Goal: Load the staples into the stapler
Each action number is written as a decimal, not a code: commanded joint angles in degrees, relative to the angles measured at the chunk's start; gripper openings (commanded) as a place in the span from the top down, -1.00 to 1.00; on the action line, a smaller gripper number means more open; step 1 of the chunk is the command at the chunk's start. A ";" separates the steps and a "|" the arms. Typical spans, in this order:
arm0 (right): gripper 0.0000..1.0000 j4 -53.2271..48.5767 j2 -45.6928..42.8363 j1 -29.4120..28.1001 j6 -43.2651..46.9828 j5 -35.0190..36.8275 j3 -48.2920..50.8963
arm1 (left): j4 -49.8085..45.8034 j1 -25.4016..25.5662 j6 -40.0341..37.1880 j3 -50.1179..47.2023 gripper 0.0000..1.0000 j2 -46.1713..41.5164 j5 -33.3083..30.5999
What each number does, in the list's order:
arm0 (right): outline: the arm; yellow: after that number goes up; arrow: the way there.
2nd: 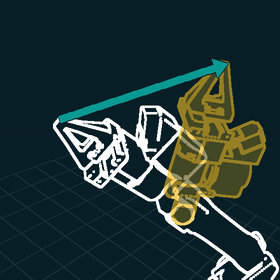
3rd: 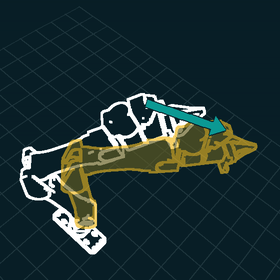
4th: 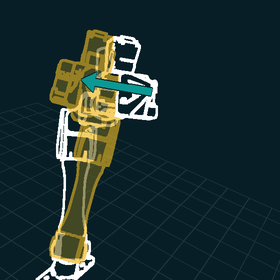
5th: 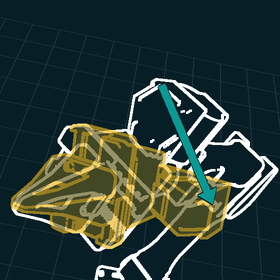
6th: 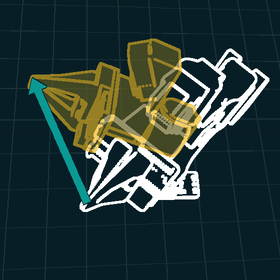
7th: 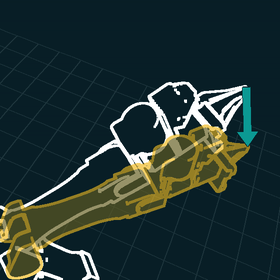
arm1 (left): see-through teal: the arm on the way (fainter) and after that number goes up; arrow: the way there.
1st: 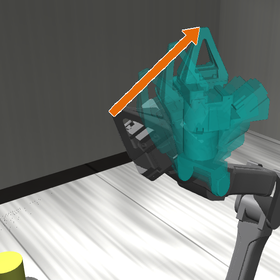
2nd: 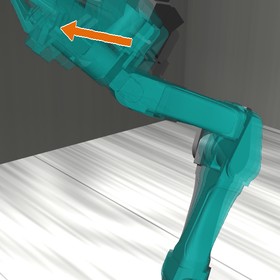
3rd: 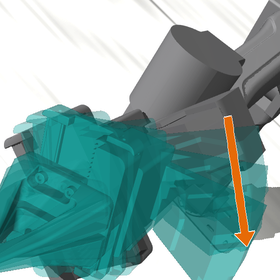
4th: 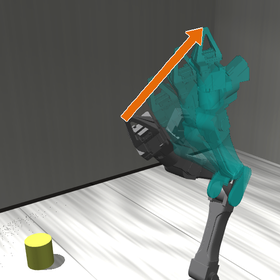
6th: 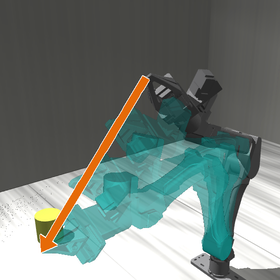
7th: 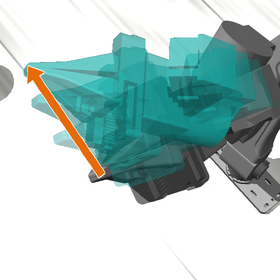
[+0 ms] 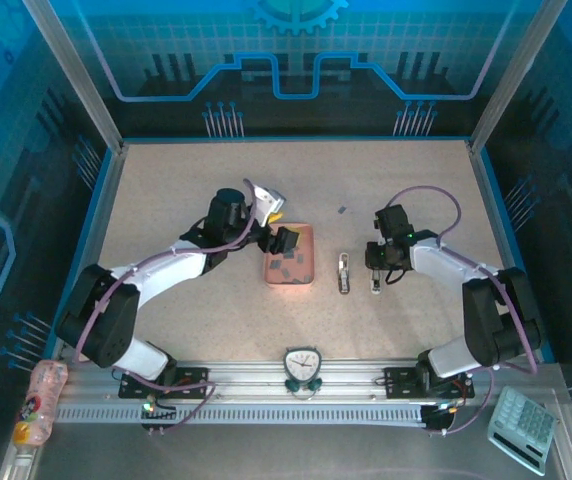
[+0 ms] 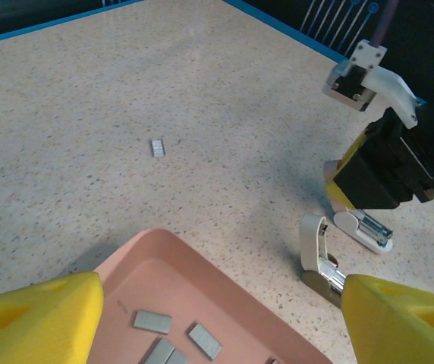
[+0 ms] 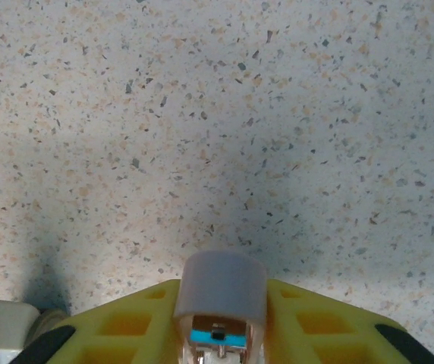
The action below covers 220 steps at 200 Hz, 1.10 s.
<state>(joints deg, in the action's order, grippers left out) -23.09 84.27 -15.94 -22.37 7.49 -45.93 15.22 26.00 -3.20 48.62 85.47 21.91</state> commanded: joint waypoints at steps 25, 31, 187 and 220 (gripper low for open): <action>0.18 -7.63 -2.79 -1.01 -0.52 2.37 -6.23 | -4.37 -2.20 4.57 -0.80 -0.70 -4.35 -3.22; 0.18 -9.69 -3.40 -1.88 -0.76 3.44 -7.73 | -5.52 -2.51 5.05 -0.67 -0.70 -4.86 -3.68; 0.24 -30.85 29.85 -30.02 -21.95 2.63 -48.57 | -25.46 -12.79 13.07 2.12 -0.77 -8.66 -14.00; 0.24 -32.72 34.52 -29.29 -21.35 1.75 -50.04 | -25.09 -12.90 12.63 1.35 -0.77 -8.92 -15.14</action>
<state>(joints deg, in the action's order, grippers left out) -51.64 116.66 -45.69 -42.48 10.90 -94.35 -8.78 13.61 9.13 49.47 76.97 8.34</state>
